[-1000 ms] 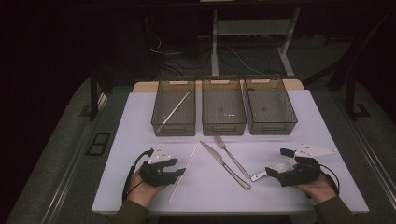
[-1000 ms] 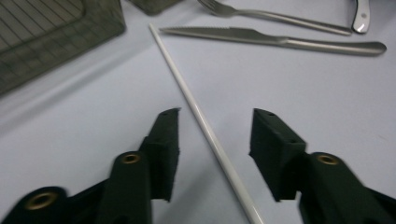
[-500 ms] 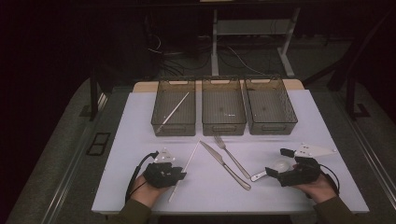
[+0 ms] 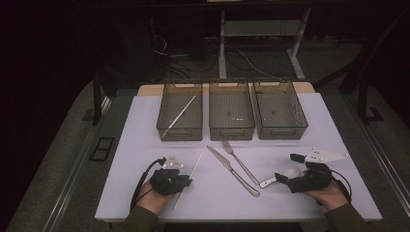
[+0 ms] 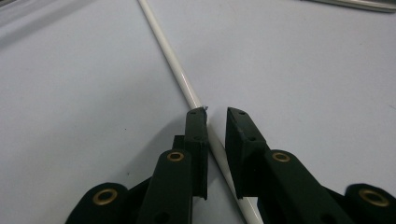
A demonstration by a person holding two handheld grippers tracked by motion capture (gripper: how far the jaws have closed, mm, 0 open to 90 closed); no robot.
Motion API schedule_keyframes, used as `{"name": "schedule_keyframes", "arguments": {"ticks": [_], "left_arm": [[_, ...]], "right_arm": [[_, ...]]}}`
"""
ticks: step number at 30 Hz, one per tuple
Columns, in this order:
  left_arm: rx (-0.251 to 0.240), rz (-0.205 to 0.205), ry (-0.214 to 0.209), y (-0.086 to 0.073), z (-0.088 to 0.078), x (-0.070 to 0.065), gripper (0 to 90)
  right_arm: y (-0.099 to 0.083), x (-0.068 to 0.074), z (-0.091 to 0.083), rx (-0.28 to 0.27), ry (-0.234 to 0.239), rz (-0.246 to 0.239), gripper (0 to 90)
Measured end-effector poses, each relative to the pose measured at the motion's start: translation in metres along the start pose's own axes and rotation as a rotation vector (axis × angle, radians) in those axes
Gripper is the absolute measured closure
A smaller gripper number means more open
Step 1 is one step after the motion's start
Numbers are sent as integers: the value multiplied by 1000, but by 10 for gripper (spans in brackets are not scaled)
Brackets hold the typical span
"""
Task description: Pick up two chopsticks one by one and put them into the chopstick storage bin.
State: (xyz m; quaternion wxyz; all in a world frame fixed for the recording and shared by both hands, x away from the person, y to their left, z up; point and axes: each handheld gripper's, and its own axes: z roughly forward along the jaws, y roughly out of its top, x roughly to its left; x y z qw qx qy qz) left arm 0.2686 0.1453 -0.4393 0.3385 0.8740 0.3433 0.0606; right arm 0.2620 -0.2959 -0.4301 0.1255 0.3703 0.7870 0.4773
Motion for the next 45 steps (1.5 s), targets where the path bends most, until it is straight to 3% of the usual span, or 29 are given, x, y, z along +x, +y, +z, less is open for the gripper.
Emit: {"name": "schedule_keyframes", "arguments": {"ticks": [10,13,16,20,28,36,42,45], "left_arm": [[6,-4,12,1,-2,1,804],[13,1,36,1,-3,2,804],[31,22,102,1,-3,0,796],[39,25,124,0,-6,3,808],[33,-3,114,-5,-13,18,831],[28,4,84,-10,-21,34,839],[7,-8,75,-12,-21,36,832],[-37,-29,66,-10,-23,36,790]], "right_arm": [[0,0,0,3,0,2,20],[0,0,0,4,0,3,20],[0,0,0,3,0,0,20],[0,0,0,2,0,0,20],[0,0,0,1,2,0,20],[0,0,-1,0,2,-1,20],[0,0,0,1,3,0,20],[0,0,0,1,3,0,20]]}}
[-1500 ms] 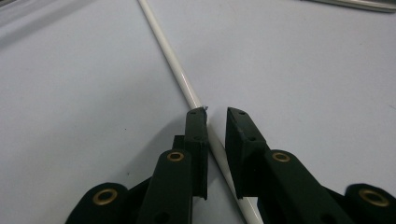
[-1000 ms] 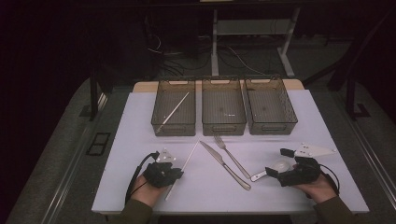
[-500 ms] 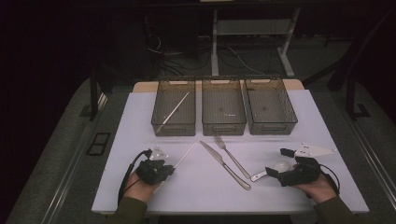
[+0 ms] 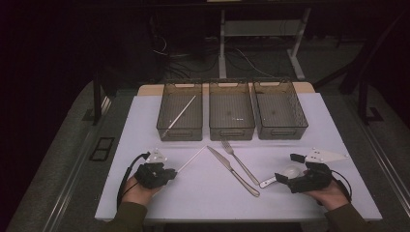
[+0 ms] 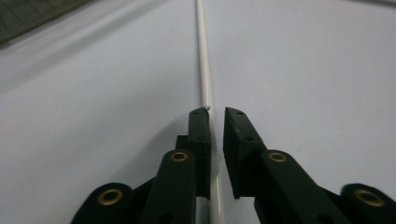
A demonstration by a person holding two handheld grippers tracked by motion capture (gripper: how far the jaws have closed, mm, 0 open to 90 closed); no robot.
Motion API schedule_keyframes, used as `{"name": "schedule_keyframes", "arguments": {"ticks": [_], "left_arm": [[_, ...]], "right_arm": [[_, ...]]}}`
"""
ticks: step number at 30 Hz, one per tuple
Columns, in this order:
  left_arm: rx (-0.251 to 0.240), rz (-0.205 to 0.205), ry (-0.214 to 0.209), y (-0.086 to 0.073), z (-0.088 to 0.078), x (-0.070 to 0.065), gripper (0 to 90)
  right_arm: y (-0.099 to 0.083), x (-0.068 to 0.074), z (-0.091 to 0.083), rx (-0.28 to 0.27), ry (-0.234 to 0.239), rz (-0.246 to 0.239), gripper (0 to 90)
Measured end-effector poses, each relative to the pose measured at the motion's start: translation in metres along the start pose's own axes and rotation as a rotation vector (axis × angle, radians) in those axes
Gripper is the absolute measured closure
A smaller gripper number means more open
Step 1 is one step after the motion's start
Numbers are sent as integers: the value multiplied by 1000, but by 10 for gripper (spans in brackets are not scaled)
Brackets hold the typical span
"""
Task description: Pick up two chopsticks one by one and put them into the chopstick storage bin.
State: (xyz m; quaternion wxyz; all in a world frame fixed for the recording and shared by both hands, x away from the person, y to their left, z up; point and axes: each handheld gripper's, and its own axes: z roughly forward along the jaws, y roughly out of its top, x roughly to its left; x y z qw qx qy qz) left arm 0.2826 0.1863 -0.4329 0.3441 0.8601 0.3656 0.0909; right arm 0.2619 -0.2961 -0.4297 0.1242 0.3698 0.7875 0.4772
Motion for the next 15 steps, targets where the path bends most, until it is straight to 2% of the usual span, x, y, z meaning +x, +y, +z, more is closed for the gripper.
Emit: {"name": "schedule_keyframes", "arguments": {"ticks": [2,7,11,15], "left_arm": [[-27,-3,-8,1,0,1,772],[-49,-24,-27,5,9,3,773],[-43,-29,-6,8,16,5,773],[-24,-25,-14,6,20,5,784]], "right_arm": [[0,0,0,2,-1,3,20],[0,0,1,4,-1,-1,20],[0,-1,1,5,-2,-1,20],[0,0,2,7,-1,-1,20]]}}
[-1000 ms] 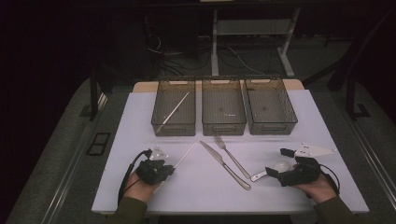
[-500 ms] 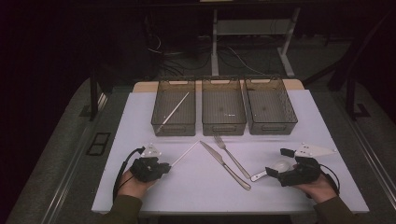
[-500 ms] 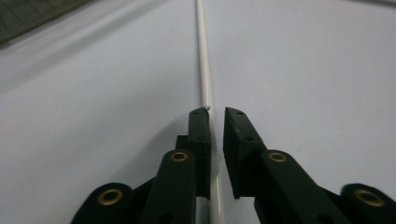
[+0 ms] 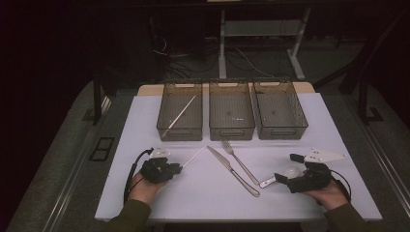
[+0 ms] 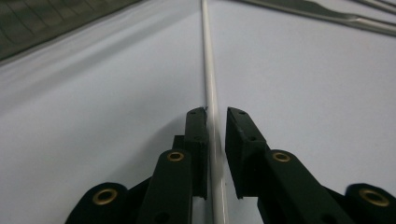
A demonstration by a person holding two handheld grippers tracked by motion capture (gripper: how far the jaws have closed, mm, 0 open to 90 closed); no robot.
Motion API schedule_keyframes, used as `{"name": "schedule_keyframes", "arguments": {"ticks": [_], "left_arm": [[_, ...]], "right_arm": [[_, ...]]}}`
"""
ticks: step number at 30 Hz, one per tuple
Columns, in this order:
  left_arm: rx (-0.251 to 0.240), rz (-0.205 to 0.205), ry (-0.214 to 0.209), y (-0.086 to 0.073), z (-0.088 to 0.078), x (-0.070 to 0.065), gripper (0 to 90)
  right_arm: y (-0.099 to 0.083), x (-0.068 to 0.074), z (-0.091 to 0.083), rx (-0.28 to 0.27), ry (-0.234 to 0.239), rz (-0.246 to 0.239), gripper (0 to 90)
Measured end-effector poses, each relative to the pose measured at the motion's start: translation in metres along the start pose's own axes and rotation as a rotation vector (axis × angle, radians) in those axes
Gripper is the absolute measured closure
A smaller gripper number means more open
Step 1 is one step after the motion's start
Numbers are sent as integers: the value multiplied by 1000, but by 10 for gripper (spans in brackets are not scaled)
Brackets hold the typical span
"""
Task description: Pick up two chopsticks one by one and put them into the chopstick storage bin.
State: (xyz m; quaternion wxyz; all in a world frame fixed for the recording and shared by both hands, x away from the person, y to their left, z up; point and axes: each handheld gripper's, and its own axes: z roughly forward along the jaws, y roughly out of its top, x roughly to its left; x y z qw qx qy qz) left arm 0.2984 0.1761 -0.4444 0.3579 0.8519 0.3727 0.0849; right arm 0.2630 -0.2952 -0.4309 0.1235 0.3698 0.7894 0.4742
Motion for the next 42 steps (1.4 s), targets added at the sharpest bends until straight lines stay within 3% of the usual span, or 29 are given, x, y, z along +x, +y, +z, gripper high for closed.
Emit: {"name": "schedule_keyframes", "arguments": {"ticks": [6,17,28,42], "left_arm": [[2,18,27,0,0,-3,835],[10,30,15,0,-4,-3,849],[-7,-23,29,-4,-20,6,849],[-66,-24,-3,3,-30,0,849]], "right_arm": [[0,0,0,-1,-1,-1,20],[0,0,-2,-5,-1,5,20],[0,1,-2,-5,1,1,20],[0,0,-1,-4,1,2,20]]}}
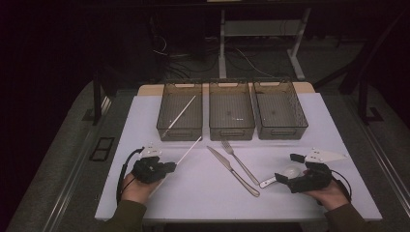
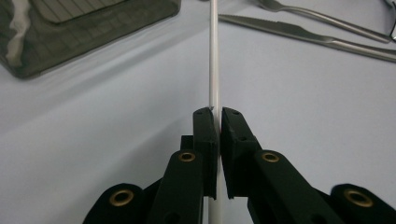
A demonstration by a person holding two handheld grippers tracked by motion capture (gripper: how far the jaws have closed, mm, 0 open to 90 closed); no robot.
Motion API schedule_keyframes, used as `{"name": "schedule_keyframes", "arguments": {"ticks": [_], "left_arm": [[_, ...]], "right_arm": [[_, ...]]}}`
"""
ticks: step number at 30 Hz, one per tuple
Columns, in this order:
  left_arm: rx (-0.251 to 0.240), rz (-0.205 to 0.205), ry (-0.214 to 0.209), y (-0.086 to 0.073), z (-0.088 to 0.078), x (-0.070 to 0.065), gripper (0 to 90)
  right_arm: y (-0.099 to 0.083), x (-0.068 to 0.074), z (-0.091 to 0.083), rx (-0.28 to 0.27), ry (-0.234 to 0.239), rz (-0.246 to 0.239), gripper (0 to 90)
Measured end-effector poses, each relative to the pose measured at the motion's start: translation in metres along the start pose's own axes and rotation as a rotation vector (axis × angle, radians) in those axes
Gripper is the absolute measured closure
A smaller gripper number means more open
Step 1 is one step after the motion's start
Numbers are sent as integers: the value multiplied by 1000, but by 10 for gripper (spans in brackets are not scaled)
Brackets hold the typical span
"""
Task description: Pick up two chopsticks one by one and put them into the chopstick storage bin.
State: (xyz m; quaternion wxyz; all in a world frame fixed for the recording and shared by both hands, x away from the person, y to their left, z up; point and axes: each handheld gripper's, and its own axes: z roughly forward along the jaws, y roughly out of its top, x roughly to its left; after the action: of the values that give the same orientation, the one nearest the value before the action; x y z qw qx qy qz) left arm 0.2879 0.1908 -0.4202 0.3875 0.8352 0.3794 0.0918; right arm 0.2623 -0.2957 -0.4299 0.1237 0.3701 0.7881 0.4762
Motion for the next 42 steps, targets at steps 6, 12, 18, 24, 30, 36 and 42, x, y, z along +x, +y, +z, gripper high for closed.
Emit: {"name": "schedule_keyframes", "arguments": {"ticks": [6,12,18,24,30,36,42], "left_arm": [[-34,3,-9,7,-3,-6,849],[-103,7,-19,19,-15,-10,849],[-171,11,-39,32,-26,-15,850],[-194,22,-45,40,-29,-15,851],[-212,15,-49,51,-29,-10,850],[-225,18,-59,65,-28,-4,850],[-249,19,-68,84,-28,2,851]], "right_arm": [[0,0,0,1,2,-2,20],[0,-1,1,0,2,-1,20],[0,-2,1,1,-2,-2,20],[0,-2,1,6,-4,7,20],[-1,-2,2,6,-6,9,20],[-1,-2,2,7,-6,9,20],[-1,-2,1,4,-6,11,20]]}}
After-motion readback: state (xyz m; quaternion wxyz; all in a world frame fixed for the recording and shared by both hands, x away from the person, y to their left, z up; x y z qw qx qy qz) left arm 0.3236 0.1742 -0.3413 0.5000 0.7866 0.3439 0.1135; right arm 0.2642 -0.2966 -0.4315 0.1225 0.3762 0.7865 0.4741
